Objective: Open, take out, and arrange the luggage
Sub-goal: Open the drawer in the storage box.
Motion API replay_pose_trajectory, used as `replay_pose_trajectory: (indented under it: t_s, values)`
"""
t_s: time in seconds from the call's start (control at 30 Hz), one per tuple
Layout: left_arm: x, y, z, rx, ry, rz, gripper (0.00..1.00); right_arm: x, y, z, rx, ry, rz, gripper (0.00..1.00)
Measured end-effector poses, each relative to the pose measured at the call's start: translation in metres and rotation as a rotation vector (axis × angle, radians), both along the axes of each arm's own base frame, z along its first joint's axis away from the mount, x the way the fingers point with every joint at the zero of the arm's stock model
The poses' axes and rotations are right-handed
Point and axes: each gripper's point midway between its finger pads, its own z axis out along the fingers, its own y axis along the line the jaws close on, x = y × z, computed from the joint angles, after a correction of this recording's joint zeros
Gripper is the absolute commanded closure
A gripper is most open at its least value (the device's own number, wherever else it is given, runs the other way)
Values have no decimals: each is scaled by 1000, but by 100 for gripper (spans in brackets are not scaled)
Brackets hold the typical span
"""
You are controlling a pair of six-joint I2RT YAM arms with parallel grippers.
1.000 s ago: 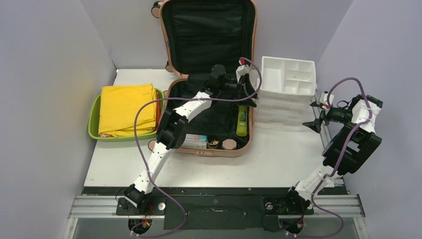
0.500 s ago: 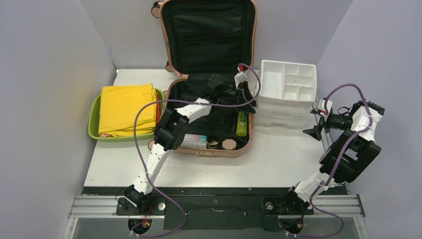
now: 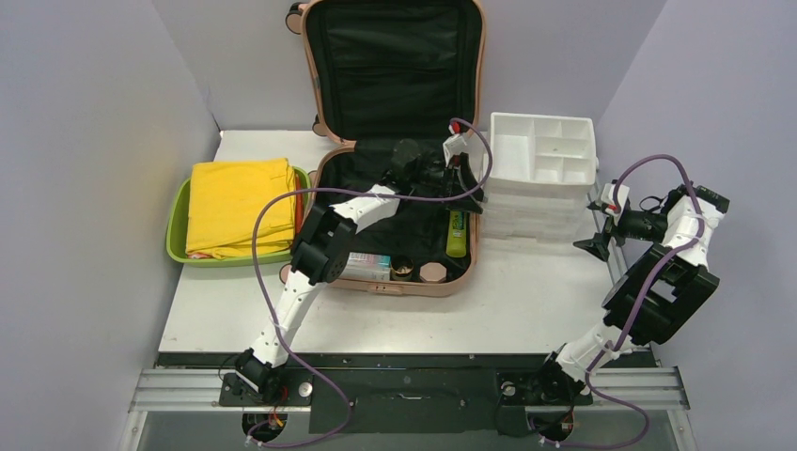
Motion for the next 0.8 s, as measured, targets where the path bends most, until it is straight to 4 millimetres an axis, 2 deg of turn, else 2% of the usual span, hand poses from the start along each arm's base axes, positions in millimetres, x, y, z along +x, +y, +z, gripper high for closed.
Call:
replay_pose_trajectory:
  t_s: [0.27, 0.8]
  values:
    - [-13, 4, 6, -3, 24, -13, 32, -5, 1, -5, -4, 18, -1, 0]
    - [-35, 0, 4, 1, 34, -64, 33, -20, -4, -8, -30, 33, -30, 0]
